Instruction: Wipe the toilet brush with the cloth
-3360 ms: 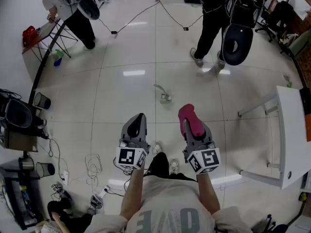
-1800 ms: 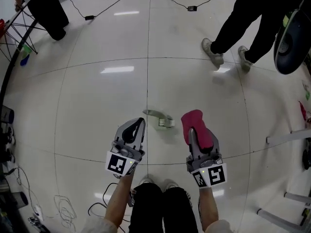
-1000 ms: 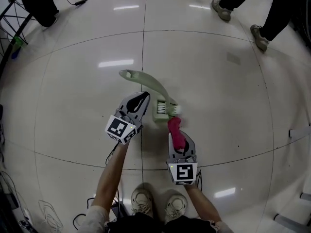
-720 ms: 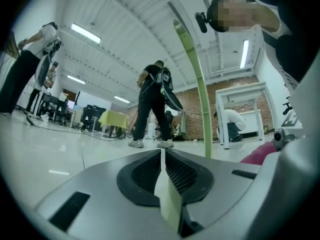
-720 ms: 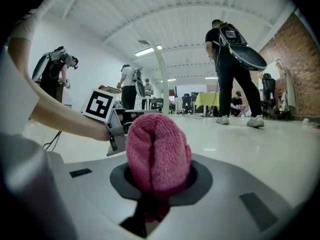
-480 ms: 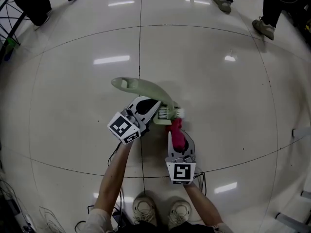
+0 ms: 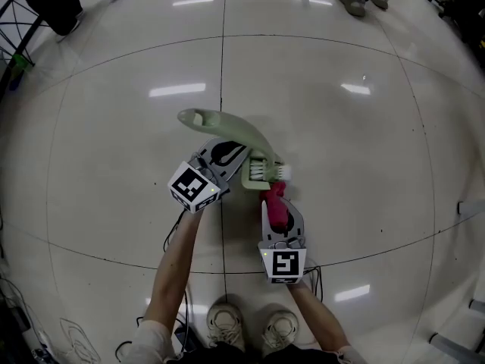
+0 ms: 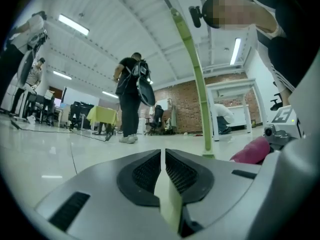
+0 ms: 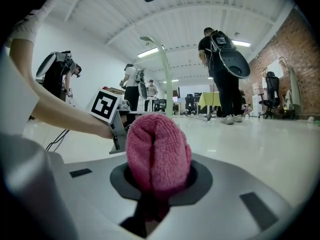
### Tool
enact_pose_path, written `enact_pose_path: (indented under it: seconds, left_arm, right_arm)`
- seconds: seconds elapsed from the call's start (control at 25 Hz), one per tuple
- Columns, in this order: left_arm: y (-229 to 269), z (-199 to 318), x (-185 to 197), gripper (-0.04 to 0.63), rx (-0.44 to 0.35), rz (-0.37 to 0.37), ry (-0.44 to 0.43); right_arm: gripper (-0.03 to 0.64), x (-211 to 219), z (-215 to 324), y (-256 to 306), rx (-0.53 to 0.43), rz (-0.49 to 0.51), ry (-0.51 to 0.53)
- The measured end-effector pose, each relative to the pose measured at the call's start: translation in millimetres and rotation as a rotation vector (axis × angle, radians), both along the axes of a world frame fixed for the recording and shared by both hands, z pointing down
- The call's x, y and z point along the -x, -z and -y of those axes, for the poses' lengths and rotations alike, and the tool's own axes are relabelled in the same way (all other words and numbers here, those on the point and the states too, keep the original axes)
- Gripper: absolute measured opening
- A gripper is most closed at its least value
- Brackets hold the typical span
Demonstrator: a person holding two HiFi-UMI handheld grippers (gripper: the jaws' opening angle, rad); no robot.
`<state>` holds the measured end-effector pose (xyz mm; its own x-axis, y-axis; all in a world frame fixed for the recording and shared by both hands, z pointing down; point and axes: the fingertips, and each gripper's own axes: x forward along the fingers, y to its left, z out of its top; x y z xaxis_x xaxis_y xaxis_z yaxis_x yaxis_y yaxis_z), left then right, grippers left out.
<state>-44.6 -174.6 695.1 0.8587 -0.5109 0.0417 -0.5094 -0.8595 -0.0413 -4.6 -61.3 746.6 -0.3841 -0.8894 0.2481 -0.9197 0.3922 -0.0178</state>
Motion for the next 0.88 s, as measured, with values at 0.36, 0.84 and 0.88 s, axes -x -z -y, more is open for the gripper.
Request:
enact_pose_path:
  seconds: [0.36, 0.84, 0.88]
  left_arm:
    - [-3.4, -32.4, 4.0, 0.132, 0.046, 0.025, -0.167]
    - [-14.2, -66.0, 3.6, 0.33, 0.095, 0.199, -0.415]
    - [-16.1, -67.4, 3.2, 0.351, 0.096, 0.209, -0.427]
  right_arm:
    - [0.069, -5.1, -2.2, -0.4, 0.0, 0.001, 0.016]
    - [0.069, -6.1, -3.4, -6.4, 0.012, -0.003, 0.043]
    - [0.069, -5.8, -3.1, -7.6, 0.014, -0.007, 0.043]
